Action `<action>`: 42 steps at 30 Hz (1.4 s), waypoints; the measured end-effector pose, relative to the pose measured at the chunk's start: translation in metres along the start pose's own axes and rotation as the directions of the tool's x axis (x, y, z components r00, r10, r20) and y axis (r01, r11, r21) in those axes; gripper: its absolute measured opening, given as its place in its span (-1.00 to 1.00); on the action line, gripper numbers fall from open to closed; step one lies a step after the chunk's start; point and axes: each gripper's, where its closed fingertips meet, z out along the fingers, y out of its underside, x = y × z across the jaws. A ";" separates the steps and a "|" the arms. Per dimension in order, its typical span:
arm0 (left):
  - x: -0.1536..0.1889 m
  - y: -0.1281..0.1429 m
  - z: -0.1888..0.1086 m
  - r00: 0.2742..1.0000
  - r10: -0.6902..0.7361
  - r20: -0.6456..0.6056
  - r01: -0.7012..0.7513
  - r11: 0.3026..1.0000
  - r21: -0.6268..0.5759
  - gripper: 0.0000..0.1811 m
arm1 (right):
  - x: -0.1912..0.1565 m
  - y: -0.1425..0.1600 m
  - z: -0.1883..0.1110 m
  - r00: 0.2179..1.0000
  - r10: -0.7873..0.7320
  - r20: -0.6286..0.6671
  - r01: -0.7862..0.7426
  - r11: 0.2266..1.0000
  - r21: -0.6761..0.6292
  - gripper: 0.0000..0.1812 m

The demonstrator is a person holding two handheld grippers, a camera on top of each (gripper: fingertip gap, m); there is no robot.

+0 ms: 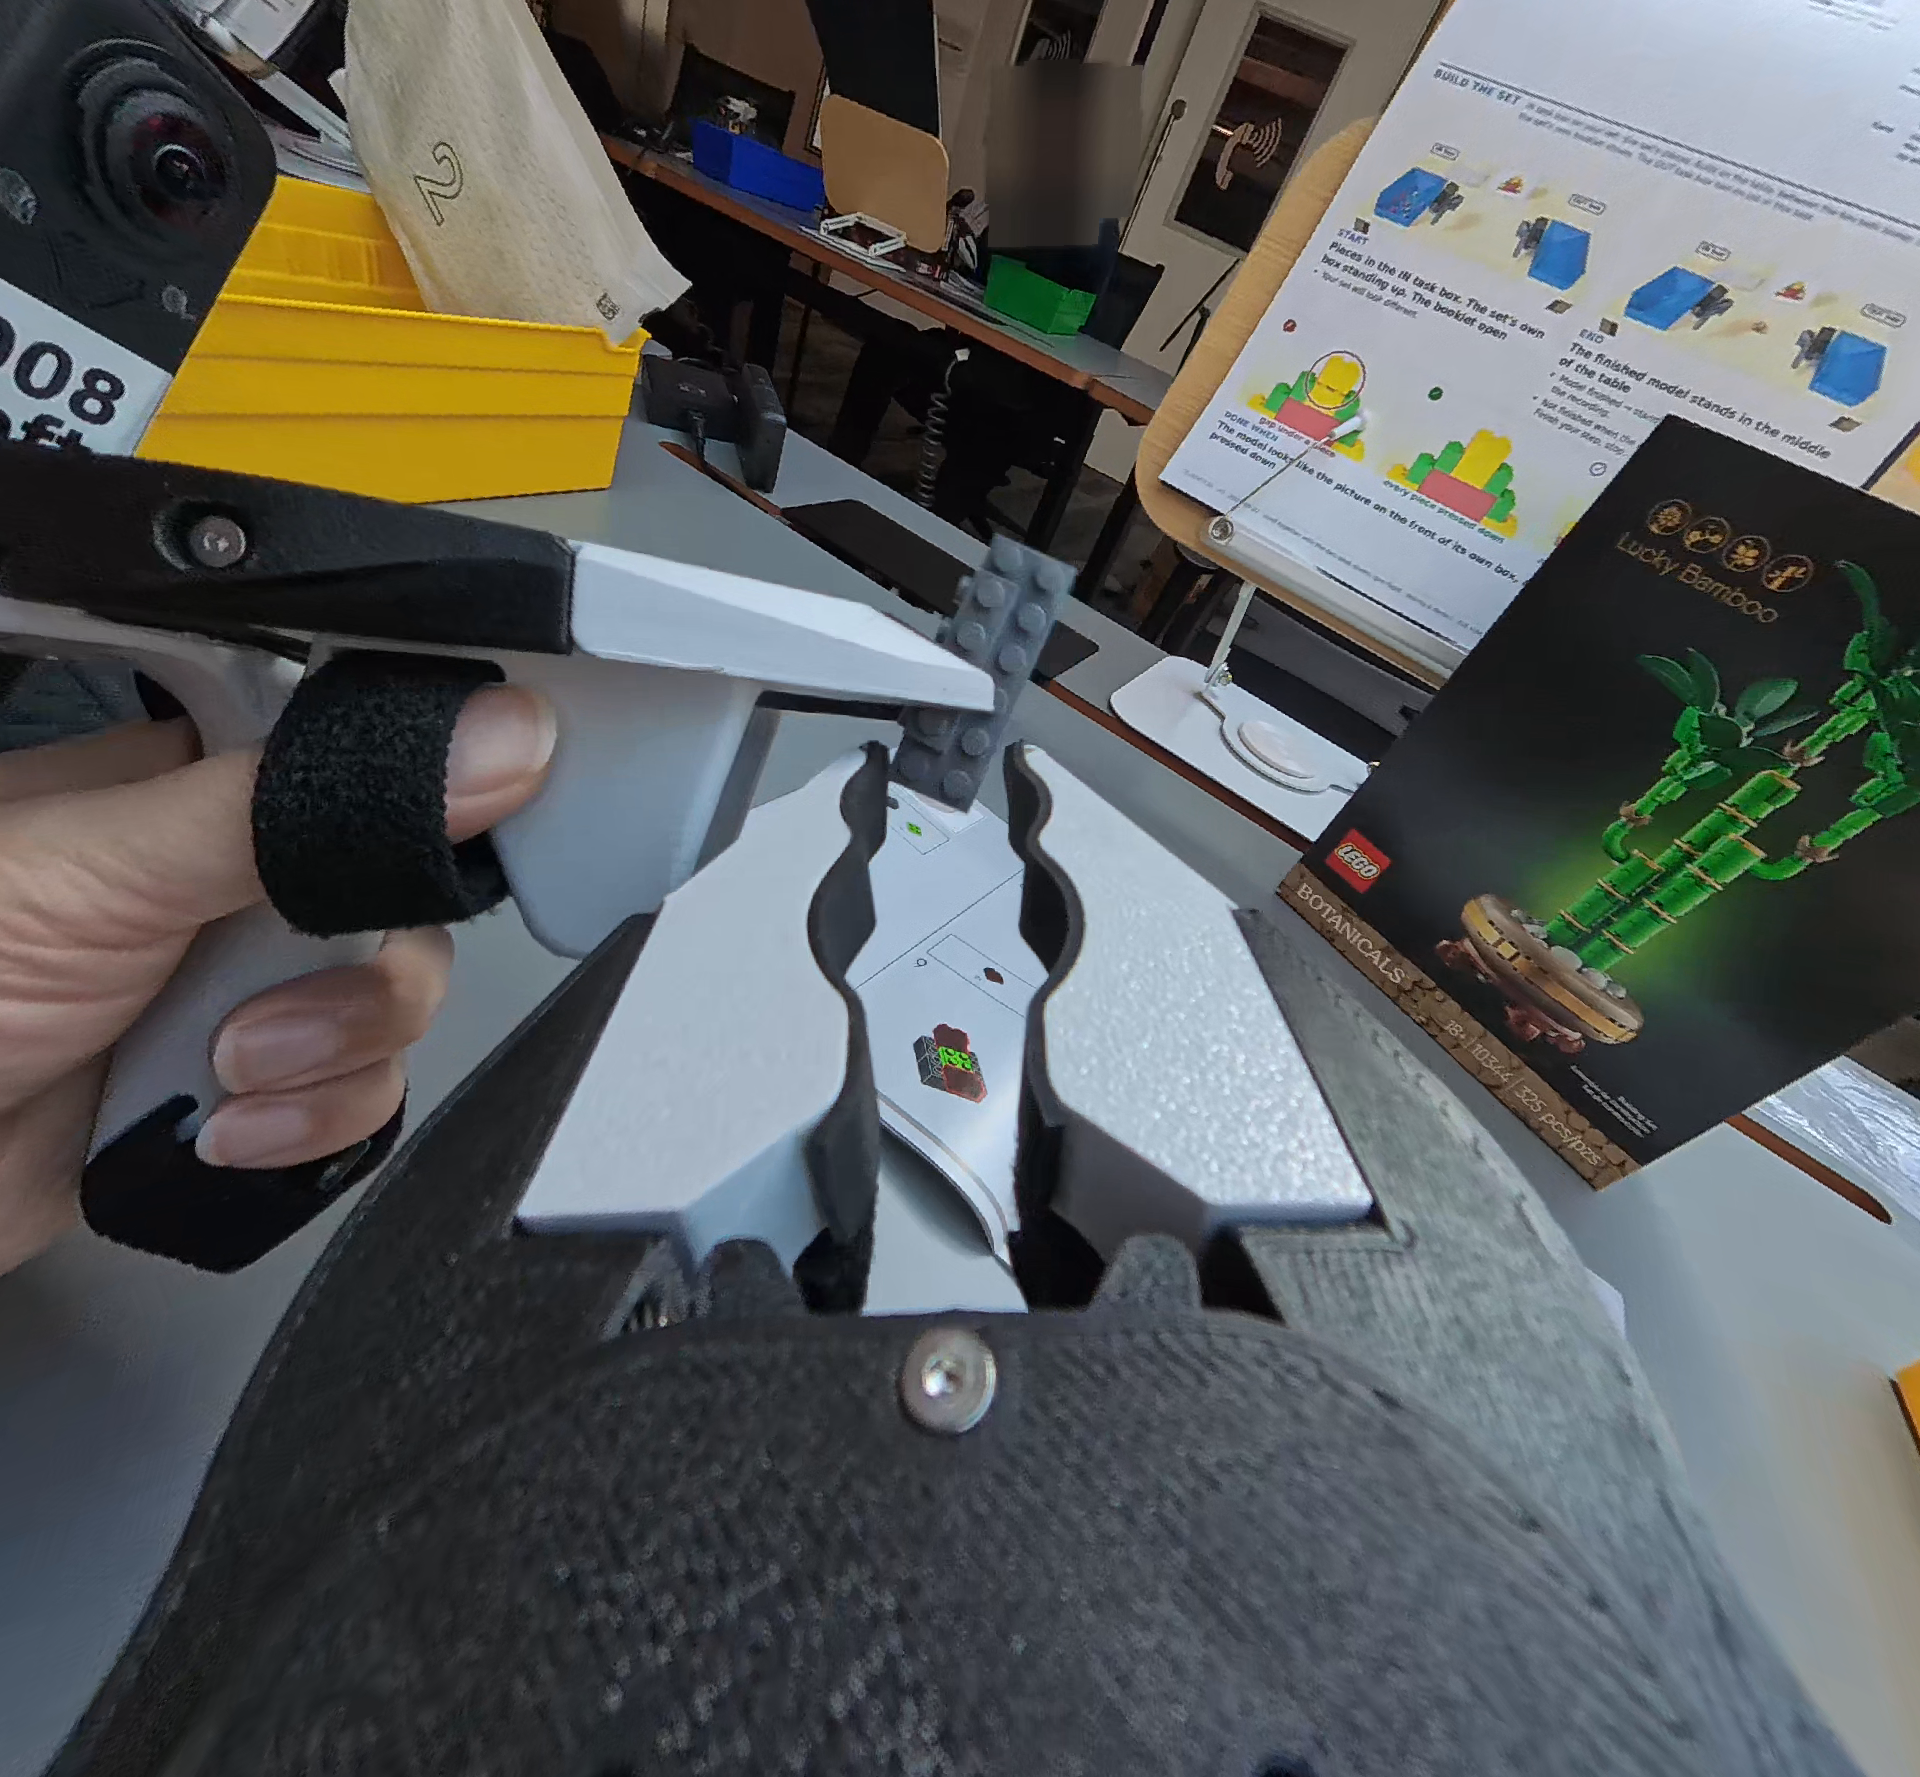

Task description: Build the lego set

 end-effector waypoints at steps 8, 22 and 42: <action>-0.001 0.018 -0.032 0.995 -0.097 -0.027 0.093 0.988 -0.122 -0.93 | -0.031 0.016 -0.012 0.977 -0.080 0.195 0.089 0.995 -0.034 -0.83; -0.028 -0.074 -0.165 0.954 0.259 0.150 -0.240 0.961 -0.134 -0.60 | -0.110 0.059 0.061 0.291 -0.221 0.931 0.494 0.868 0.052 -0.82; -0.045 -0.185 -0.318 0.736 0.462 0.494 -0.479 0.872 -0.102 -0.62 | -0.160 0.084 0.123 0.095 -0.240 0.966 0.628 0.767 0.129 -0.70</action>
